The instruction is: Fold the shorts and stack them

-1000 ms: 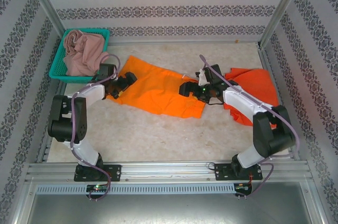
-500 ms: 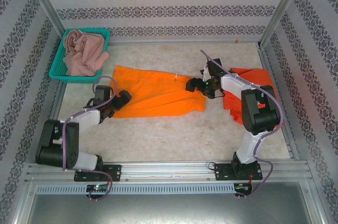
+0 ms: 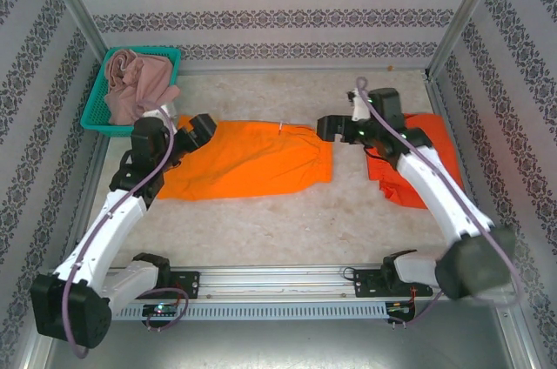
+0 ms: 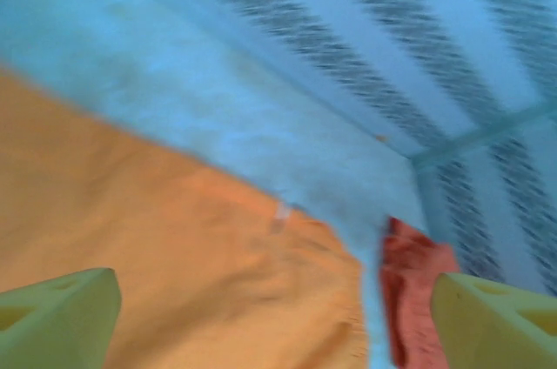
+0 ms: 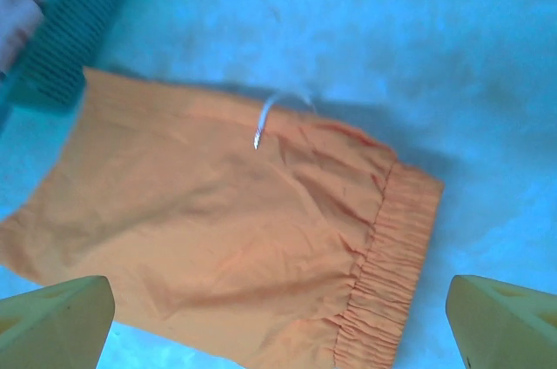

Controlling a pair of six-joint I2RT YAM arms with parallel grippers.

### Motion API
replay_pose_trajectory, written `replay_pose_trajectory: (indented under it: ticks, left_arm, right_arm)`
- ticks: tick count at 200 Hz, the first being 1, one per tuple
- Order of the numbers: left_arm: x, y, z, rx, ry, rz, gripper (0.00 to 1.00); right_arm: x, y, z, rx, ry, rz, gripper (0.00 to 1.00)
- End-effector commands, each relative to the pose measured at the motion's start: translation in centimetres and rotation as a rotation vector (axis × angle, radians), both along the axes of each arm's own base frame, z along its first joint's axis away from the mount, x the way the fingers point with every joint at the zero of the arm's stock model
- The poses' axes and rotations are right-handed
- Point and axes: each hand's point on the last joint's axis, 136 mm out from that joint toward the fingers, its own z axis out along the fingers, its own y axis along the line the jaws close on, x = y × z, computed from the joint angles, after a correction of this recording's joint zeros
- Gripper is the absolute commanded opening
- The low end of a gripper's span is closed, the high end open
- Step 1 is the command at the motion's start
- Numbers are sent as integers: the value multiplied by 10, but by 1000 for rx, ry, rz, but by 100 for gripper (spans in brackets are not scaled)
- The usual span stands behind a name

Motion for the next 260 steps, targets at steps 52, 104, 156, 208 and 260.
replay_pose_trajectory:
  ticks: [52,104,156,208,260]
  left_arm:
    - [9,-227,-55,4,121,-532,28]
    - [37,-286,-153,67,302,-563,12]
    - [43,-241,-244,154,464,-401,5]
    - [23,-213,-280,188,536,-347,2]
    - [15,-208,-290,181,563,-341,0]
  right_arm:
    - [-30,-42,-29,123,54,-100,98]
    - [-21,-27,-78,181,260,-51,92]
    - [-2,-10,-125,197,430,-66,80]
    - [9,16,-167,154,533,-99,78]
    - [17,28,-187,111,562,-121,77]
